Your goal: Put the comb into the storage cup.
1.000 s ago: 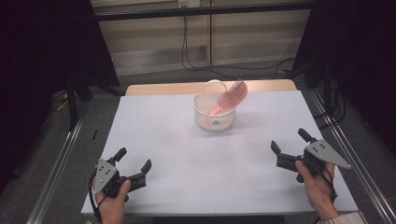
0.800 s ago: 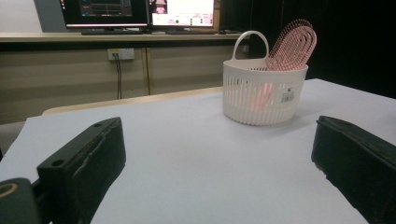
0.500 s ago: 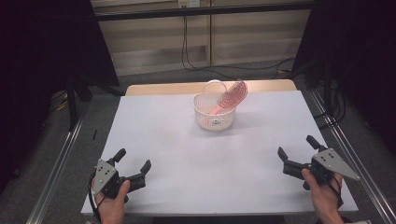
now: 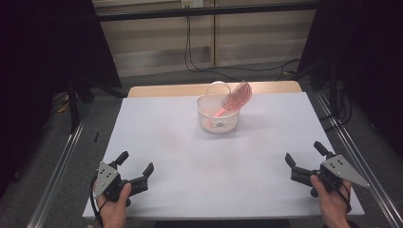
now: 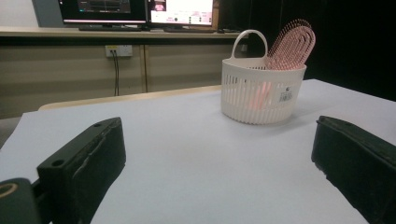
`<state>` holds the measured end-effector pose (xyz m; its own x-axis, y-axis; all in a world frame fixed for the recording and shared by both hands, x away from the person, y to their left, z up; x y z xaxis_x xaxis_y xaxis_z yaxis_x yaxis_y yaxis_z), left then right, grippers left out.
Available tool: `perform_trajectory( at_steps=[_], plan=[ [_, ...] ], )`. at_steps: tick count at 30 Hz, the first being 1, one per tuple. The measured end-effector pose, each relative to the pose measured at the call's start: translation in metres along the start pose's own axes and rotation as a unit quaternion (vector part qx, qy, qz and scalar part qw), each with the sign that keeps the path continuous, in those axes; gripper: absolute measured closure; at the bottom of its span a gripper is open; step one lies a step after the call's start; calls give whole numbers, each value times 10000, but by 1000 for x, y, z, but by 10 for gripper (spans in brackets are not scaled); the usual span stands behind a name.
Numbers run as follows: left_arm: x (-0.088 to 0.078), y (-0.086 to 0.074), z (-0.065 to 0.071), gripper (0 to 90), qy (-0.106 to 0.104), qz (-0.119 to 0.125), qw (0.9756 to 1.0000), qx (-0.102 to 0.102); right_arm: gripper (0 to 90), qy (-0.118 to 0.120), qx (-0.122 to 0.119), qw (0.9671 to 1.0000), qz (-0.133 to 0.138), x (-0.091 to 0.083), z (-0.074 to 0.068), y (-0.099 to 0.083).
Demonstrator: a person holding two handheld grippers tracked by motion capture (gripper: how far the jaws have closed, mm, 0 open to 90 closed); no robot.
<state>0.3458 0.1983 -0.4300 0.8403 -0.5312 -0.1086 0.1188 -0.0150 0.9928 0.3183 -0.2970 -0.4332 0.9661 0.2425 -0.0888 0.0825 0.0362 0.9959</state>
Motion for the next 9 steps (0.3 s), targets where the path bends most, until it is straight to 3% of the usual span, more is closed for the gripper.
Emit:
perform_trajectory(
  at_steps=[9],
  plan=[
    [0,0,-2,30,7,-36,10000,-42,0,52,8,10000,14,4,-2,-1]
  ],
)
Point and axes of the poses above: each handheld gripper's, and its own axes: x roughly forward along the jaws, y roughly out of its top, z roughly to its right, the point moved 7 cm from there along x, roughly forward along the jaws, and after that the axes turned 1 degree about z, right-handed, at the moved point
